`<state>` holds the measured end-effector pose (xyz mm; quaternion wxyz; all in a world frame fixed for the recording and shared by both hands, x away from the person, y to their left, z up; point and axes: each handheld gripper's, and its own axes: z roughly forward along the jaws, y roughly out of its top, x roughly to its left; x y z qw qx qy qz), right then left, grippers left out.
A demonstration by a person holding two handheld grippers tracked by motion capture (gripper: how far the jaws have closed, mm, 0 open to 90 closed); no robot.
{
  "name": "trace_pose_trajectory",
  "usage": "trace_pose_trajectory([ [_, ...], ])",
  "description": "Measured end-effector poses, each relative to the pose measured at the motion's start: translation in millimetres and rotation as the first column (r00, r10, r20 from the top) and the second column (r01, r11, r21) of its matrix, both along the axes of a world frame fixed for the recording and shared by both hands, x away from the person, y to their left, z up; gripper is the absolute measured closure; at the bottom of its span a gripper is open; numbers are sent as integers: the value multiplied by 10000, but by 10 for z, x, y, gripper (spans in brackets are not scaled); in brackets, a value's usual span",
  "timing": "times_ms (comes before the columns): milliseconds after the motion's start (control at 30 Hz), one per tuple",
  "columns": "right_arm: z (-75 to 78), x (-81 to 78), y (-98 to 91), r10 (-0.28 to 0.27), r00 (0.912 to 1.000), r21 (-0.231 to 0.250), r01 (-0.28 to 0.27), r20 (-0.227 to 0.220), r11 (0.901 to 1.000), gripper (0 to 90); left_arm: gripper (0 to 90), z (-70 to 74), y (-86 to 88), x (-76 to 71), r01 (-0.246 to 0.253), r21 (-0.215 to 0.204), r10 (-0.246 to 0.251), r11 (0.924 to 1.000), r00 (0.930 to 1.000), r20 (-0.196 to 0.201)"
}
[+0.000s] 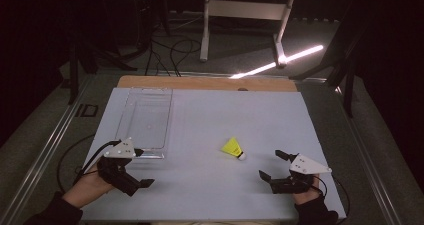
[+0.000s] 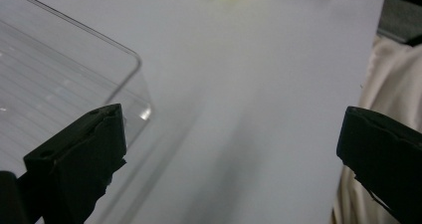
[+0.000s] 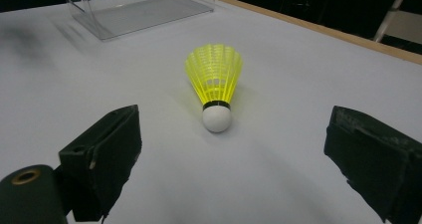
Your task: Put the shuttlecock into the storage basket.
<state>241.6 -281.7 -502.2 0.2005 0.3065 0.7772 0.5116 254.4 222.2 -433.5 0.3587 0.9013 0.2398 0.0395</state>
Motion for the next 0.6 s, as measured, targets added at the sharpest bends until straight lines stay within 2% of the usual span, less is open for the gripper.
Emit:
trace_pose_trajectory([
  [33, 0, 0, 0, 0, 10000, 0, 0, 0, 10000, 80, 0, 0, 0, 0, 0, 0, 0, 10000, 10000, 0],
  [167, 1, 0, -2, 8, 10000, 28, -8, -18, 10000, 80, 0, 3, -41, 22, 273, 395, -263, 9988, 9994, -242],
  [233, -1, 1, -3, 27, 10000, 65, -26, -54, 10000, 80, 0, 4, -61, 26, 379, 675, -365, 9970, 9991, -220],
  [300, -2, 2, -2, 22, 10000, 86, -22, -61, 10000, 80, 0, 2, -76, 41, 537, 707, -509, 9960, 9979, -411],
  [400, 3, -1, -3, 31, 10000, 112, -30, -44, 9999, 80, 0, -10, -117, 81, 815, 1161, -731, 9899, 9945, -745],
  [500, 4, -1, -2, 1, 10000, 67, 0, -35, 10000, 80, 0, -12, -150, 98, 941, 1316, -826, 9868, 9925, -903],
  [600, 5, -1, -1, 16, 10000, 59, -16, 14, 10000, 80, 0, 0, -226, 132, 1307, 1506, -1147, 9799, 9872, -1108],
])
